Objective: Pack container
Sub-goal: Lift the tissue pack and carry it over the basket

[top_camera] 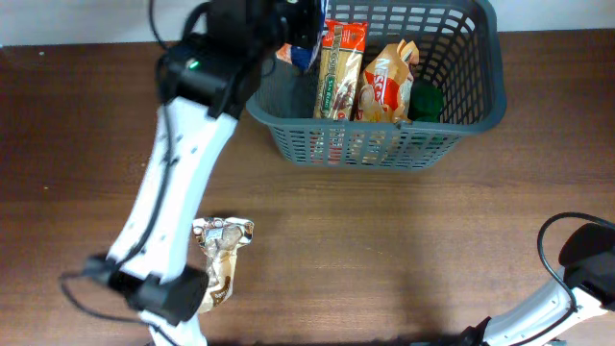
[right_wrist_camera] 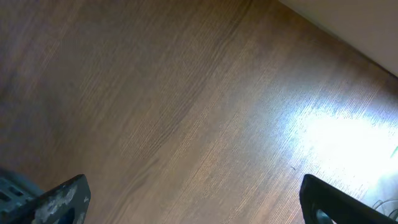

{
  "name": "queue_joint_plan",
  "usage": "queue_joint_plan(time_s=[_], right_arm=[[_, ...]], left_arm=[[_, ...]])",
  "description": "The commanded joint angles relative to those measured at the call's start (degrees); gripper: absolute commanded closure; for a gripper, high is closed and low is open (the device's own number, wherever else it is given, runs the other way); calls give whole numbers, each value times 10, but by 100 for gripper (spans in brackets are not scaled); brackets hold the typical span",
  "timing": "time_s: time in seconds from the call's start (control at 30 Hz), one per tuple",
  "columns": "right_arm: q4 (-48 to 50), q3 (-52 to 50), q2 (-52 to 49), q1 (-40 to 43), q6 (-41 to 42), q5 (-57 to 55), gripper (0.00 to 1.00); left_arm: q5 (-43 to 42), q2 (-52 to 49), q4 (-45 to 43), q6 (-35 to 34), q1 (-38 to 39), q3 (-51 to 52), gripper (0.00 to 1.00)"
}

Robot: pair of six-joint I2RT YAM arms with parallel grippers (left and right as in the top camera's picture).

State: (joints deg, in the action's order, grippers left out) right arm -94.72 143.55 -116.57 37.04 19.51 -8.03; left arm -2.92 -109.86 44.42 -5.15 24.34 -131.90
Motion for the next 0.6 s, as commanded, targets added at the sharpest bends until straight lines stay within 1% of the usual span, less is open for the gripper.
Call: queue_joint_plan(time_s=[0.0, 0.07, 0.23, 0.33, 0.57], right_arm=[[0, -1, -2, 2, 5, -1, 1], [0, -1, -2, 2, 5, -1, 1], [0, -1, -2, 2, 5, -1, 1], [0, -1, -2, 2, 5, -1, 1], [0, -1, -2, 2, 5, -1, 1]], left_arm=[[15, -35, -6, -1, -3, -1, 98], [19, -57, -5, -16, -3, -1, 98], [19, -103, 2, -17, -3, -1, 98], [19, -125, 12, -45, -3, -1, 98], [19, -149, 17, -82, -3, 0, 98]])
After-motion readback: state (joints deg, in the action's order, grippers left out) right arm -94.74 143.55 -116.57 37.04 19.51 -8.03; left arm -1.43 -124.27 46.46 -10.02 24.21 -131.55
